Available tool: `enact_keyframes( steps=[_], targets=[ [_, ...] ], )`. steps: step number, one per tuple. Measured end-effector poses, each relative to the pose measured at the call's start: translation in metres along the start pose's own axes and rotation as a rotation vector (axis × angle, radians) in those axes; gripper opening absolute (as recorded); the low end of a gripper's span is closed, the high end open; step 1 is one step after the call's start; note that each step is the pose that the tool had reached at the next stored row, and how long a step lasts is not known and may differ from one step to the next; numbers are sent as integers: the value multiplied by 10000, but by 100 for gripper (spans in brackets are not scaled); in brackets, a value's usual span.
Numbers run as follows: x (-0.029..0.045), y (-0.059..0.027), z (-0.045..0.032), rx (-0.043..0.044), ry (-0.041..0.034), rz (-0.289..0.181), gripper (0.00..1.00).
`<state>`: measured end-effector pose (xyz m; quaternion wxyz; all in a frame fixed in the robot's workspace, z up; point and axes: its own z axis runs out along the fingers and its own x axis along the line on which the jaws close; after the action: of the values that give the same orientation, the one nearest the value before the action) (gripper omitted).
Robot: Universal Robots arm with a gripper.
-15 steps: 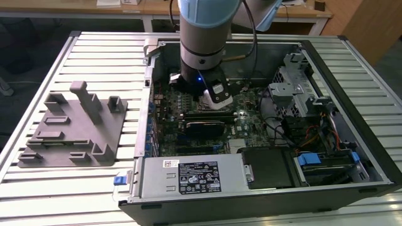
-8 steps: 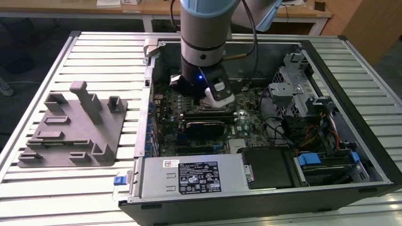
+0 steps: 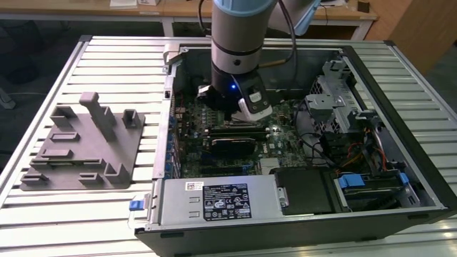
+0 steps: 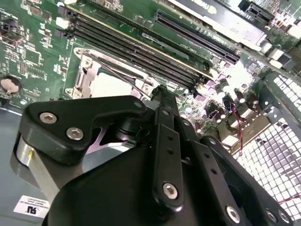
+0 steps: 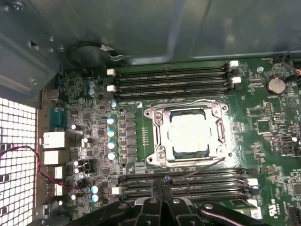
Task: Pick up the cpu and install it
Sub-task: 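Install the second cpu locking lever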
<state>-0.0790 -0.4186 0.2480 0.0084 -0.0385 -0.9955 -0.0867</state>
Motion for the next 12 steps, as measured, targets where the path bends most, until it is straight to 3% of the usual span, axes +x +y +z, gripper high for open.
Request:
enact_keyframes(
  steps=[3, 8, 12],
  targets=[
    [-30, 8, -17, 57, -6, 1, 11],
    [-87, 21, -14, 388, -7, -8, 11],
    [-108, 33, -2, 434, 16, -61, 11]
  ],
)
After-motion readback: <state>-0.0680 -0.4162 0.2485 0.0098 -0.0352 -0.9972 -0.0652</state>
